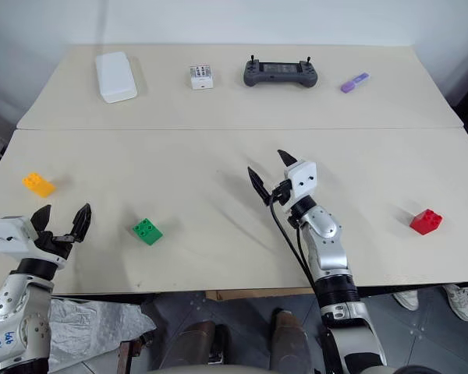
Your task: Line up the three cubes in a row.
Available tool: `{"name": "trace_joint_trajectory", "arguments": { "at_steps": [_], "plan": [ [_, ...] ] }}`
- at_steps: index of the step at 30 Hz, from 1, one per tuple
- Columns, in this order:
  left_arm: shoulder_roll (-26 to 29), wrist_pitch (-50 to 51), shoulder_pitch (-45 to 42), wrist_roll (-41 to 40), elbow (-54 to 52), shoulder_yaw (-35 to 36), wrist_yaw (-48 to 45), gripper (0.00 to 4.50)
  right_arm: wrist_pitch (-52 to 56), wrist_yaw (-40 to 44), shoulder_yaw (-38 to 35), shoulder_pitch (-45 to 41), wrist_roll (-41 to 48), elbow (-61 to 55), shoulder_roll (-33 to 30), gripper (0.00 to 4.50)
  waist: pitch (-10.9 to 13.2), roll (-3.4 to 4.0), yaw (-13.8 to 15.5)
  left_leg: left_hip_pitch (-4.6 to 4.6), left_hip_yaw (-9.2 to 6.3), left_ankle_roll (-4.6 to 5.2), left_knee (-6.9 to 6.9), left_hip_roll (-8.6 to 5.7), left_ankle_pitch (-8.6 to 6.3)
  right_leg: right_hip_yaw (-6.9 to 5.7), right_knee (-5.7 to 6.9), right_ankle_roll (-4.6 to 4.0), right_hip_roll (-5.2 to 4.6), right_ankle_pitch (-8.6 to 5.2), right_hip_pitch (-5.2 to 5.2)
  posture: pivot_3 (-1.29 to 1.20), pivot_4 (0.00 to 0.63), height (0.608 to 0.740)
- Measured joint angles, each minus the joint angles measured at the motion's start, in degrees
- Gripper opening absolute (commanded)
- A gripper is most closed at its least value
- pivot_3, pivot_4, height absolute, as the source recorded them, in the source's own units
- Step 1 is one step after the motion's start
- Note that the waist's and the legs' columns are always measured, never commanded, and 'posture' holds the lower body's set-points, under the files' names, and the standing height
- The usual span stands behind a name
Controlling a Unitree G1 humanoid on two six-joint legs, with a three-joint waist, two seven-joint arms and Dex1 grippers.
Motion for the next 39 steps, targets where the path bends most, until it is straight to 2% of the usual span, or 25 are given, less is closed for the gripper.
{"name": "trace_joint_trajectory", "arguments": {
  "at_steps": [5, 9, 11, 14, 16, 17, 20, 22, 25, 29, 35, 39],
  "plan": [
    [-0.71, 0.52, -1.29, -2.63, 0.25, 0.65, -0.41, 4.48, 0.54, -0.43, 0.33, 0.14, 0.18, -2.28, 0.92, 4.50, 0.00, 0.00, 0.10, 0.00, -0.01, 0.00, 0.01, 0.01, 0.00, 0.00, 0.00, 0.00, 0.00, 0.00, 0.00, 0.00, 0.150, 0.740],
    [0.30, 1.93, -5.98, -10.19, -0.81, -0.15, -8.32, 4.48, 2.35, 2.15, 0.72, 4.28, 3.01, -11.03, -0.42, 4.50, -0.01, -0.02, 0.57, -0.05, -0.06, 0.00, 0.04, -0.03, 0.00, -0.01, -0.01, -0.01, -0.02, 0.00, 0.00, 0.00, 0.150, 0.740],
    [1.35, 2.42, -8.62, -11.61, -1.99, -1.79, -11.31, 4.48, 4.67, 3.18, 0.38, 8.06, 5.55, -17.02, -2.34, 4.50, -0.01, -0.03, 0.70, -0.04, -0.05, 0.00, 0.03, -0.06, 0.00, -0.01, -0.02, -0.01, -0.02, 0.00, 0.01, 0.00, 0.150, 0.740],
    [8.76, 5.64, -20.93, -11.05, 3.93, -8.95, -20.73, 4.48, 11.75, 5.52, -1.21, 16.79, 9.69, -30.94, -10.94, 4.50, 0.00, -0.01, 2.66, -0.17, -0.08, 0.03, 0.13, -0.09, 0.04, -0.14, -0.02, -0.01, 0.01, 0.01, 0.00, 0.00, 0.150, 0.740],
    [13.34, 6.89, -27.88, -10.60, 5.84, -14.18, -29.13, 4.48, 16.54, 5.75, -4.96, 23.48, 12.87, -42.79, -16.39, 4.50, -0.04, 0.04, 2.84, -0.06, 0.07, 0.06, 0.04, -0.15, 0.03, 0.01, -0.02, 0.02, -0.01, 0.03, 0.01, 0.00, 0.150, 0.740],
    [14.16, 6.99, -28.43, -10.60, 5.81, -15.17, -31.50, 4.48, 17.73, 5.64, -6.49, 25.68, 13.89, -45.81, -17.64, 4.50, -0.13, 0.11, 2.70, 0.05, 0.15, 0.09, -0.06, -0.16, 0.01, 0.08, -0.05, 0.02, -0.01, 0.04, 0.04, 0.00, 0.150, 0.740],
    [14.00, 7.34, -30.40, -9.40, 9.93, -21.15, -39.71, 4.48, 22.12, 4.15, -15.10, 36.49, 17.15, -53.96, -20.61, 4.50, -0.20, 0.16, 2.20, 0.17, 0.41, 0.12, -0.25, -0.23, -0.04, 0.14, -0.18, 0.02, 0.12, 0.03, -0.01, 0.00, 0.150, 0.740],
    [13.18, 6.48, -33.56, -7.01, 16.00, -26.16, -45.81, 4.48, 23.32, 3.26, -25.80, 46.89, 20.18, -57.17, -19.87, 4.50, -0.19, 0.14, 2.81, 0.09, 0.52, 0.09, -0.23, -0.23, -0.04, 0.07, -0.21, 0.02, 0.24, 0.03, -0.04, 0.00, 0.150, 0.740],
    [11.57, 4.14, -37.85, -4.32, 22.95, -28.94, -51.29, 4.48, 21.58, 3.60, -37.97, 58.00, 20.84, -56.09, -17.28, 4.50, -0.22, 0.05, 3.51, 0.03, 0.87, 0.08, -0.12, -0.22, -0.03, 0.08, -0.27, 0.06, 0.27, 0.05, 0.00, 0.00, 0.150, 0.740],
    [8.94, 2.51, -39.37, -3.18, 24.11, -31.15, -54.96, 4.48, 18.30, 3.76, -44.80, 62.72, 22.13, -51.74, -12.42, 4.50, -0.29, -0.08, 2.78, 0.26, 0.87, 0.13, -0.13, -0.13, -0.05, 0.53, -0.29, 0.25, 0.26, 0.15, 0.02, 0.00, 0.150, 0.740],
    [7.36, 2.49, -39.23, -2.84, 23.08, -31.88, -56.56, 4.48, 15.88, 2.29, -44.12, 64.10, 18.41, -45.54, -9.11, 4.50, -0.29, -0.08, 1.83, 0.51, 1.05, 0.15, -0.17, 0.19, -0.06, 0.80, -0.17, 0.24, 0.22, 0.16, 0.03, 0.00, 0.150, 0.740],
    [6.71, 2.60, -38.98, -2.78, 20.84, -31.80, -55.76, 4.48, 24.48, -3.20, -41.38, 59.92, 19.61, -49.97, -12.53, 4.50, -0.30, -0.06, 1.59, 0.54, 1.04, 0.15, -0.15, 0.18, -0.06, 0.81, -0.11, 0.22, 0.12, 0.17, 0.02, 0.00, 0.150, 0.740]
  ]
}}
